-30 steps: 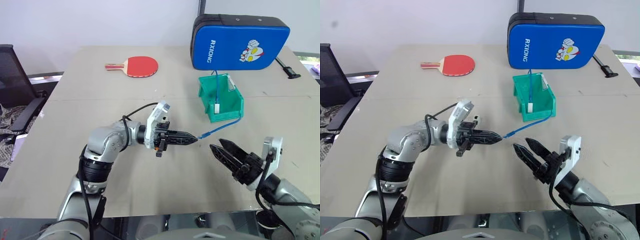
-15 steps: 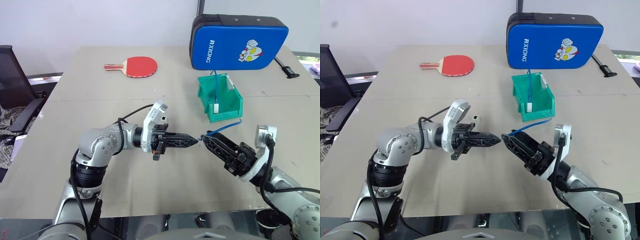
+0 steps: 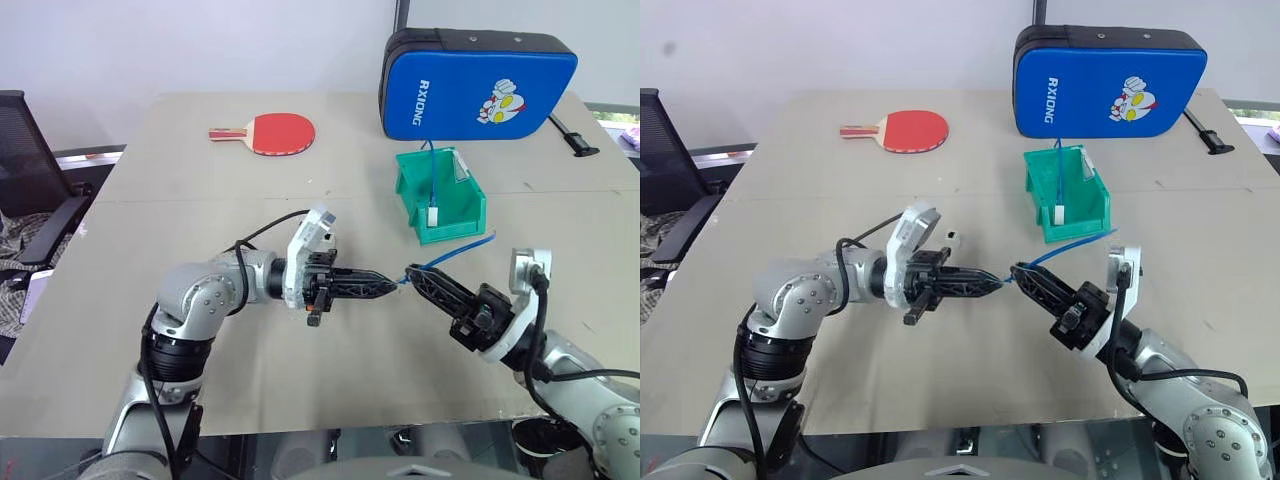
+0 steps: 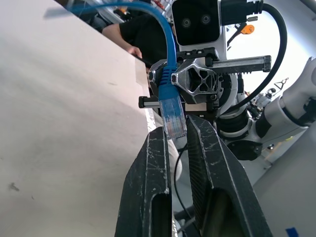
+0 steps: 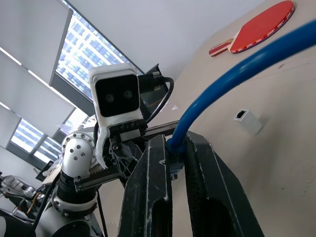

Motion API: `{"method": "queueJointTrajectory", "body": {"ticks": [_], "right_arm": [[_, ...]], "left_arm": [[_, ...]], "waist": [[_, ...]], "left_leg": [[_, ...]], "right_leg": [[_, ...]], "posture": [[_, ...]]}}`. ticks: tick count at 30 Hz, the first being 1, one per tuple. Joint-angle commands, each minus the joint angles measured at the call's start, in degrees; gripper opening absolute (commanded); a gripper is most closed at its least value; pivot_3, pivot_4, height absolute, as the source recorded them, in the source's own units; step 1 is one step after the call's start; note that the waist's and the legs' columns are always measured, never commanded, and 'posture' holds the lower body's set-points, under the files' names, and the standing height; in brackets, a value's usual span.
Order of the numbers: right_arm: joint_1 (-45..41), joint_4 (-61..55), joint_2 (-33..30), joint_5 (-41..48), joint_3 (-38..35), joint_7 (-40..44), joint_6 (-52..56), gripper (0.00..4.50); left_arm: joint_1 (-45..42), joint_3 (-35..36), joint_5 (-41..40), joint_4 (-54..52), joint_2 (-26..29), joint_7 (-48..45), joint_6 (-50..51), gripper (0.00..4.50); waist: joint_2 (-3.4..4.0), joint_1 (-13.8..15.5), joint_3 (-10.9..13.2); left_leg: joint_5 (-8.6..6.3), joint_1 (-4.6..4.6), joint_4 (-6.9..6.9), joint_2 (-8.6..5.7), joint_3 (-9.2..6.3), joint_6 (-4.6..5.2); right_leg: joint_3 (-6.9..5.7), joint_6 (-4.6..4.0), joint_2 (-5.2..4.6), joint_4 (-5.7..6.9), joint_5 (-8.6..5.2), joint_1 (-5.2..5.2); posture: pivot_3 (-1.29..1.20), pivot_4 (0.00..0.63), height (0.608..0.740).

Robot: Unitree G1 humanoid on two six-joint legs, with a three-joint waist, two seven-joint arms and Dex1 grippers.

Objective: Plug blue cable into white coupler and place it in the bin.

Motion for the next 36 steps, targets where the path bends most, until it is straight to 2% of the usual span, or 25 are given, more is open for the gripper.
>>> {"method": "queueJointTrajectory", "body": {"ticks": [1, 3, 4, 7, 9, 13, 18, 22, 31, 36], "right_arm": [[-0.6, -1.0, -1.2, 1.4, 0.0, 0.7, -1.1, 0.0], [-0.5, -0.5, -1.7, 0.8, -0.5, 1.2, -1.7, 0.0], [-0.4, -0.2, -1.9, 0.5, -0.8, 1.4, -2.0, 0.0], [0.2, 0.8, -2.6, -0.3, -2.1, 2.4, -3.0, 0.0], [0.8, 1.9, -2.9, -1.2, -3.3, 3.2, -3.9, 0.0], [1.1, 3.5, -3.5, -3.0, -3.7, 5.3, -4.5, 0.0], [0.5, 4.6, -3.6, -4.9, -3.3, 6.6, -4.8, 0.0], [0.2, 4.5, -3.1, -5.8, -2.9, 6.5, -4.9, 0.0], [1.1, 3.0, -1.9, -7.7, -1.8, 5.7, -5.1, 0.0], [2.0, 2.0, -1.7, -8.5, -1.6, 5.2, -5.2, 0.0]], "left_arm": [[0.4, 1.6, 2.2, -0.8, -0.1, 2.5, -3.8, 1.12], [1.4, 2.2, 5.2, -0.6, 0.2, 4.9, -7.2, 2.2], [2.3, 2.3, 7.1, -0.8, 0.8, 5.6, -9.3, 2.38], [4.6, 4.5, 12.4, 0.0, 1.1, 10.0, -16.0, 3.47], [6.1, 6.3, 19.4, 2.7, 2.2, 14.4, -23.4, 3.47], [7.9, 7.1, 25.8, 5.5, 1.9, 19.7, -29.7, 3.47], [12.3, 5.9, 27.0, 2.9, -1.1, 22.6, -30.5, 3.47], [11.8, 5.0, 28.9, 5.7, -2.1, 23.5, -31.1, 3.47], [2.0, -0.4, 34.0, 25.1, 4.5, 4.6, -42.9, 3.47], [-6.3, -3.9, 38.5, 40.1, 4.7, -3.6, -51.8, 3.47]], "waist": [[0.0, 0.0, 0.0], [-0.01, 0.0, 0.0], [-0.01, 0.0, 0.0], [-0.01, -0.1, 0.0], [-0.01, 0.1, 0.0], [-0.02, 0.1, 0.0], [-0.03, 0.1, 0.0], [-0.05, 0.1, 0.0], [-0.05, 0.1, 0.0], [-0.06, 0.2, 0.0]], "left_leg": [[0.0, 0.0, 0.0, 0.0, 0.0, 0.0], [0.0, 0.0, 0.0, 0.0, 0.0, 0.0], [0.0, 0.01, 0.0, 0.0, 0.0, 0.0], [0.0, 0.06, -0.04, 0.01, 0.09, 0.0], [0.0, 0.04, -0.05, 0.02, 0.09, 0.0], [0.0, 0.04, -0.05, 0.02, 0.11, 0.0], [-0.03, -0.02, -0.05, 0.01, 0.2, 0.06], [-0.04, -0.02, -0.05, 0.02, 0.19, 0.07], [-0.04, 0.03, -0.05, 0.05, 0.23, 0.07], [-0.04, -0.03, -0.05, 0.02, 0.26, 0.07]], "right_leg": [[0.0, 0.0, 0.0, 0.0, 0.0, 0.0], [0.01, 0.0, 0.0, 0.0, 0.0, 0.0], [0.02, 0.0, 0.0, 0.0, 0.0, 0.0], [0.12, 0.0, 0.02, 0.0, 0.0, 0.0], [0.11, -0.01, 0.02, 0.0, 0.01, -0.03], [0.1, -0.01, 0.01, 0.0, 0.01, -0.03], [0.13, -0.15, -0.11, -0.11, 0.12, -0.02], [0.09, -0.14, -0.1, -0.12, 0.12, -0.03], [0.1, -0.09, 0.03, -0.06, 0.08, -0.04], [0.12, -0.17, 0.01, -0.09, 0.13, -0.06]], "posture": [[0.0, 0.15, 0.74], [0.0, 0.15, 0.74], [0.0, 0.15, 0.74], [0.0, 0.15, 0.74], [0.0, 0.15, 0.74], [0.0, 0.15, 0.74], [0.0, 0.15, 0.74], [0.0, 0.15, 0.74], [0.0, 0.15, 0.74], [0.0, 0.15, 0.74]]}}
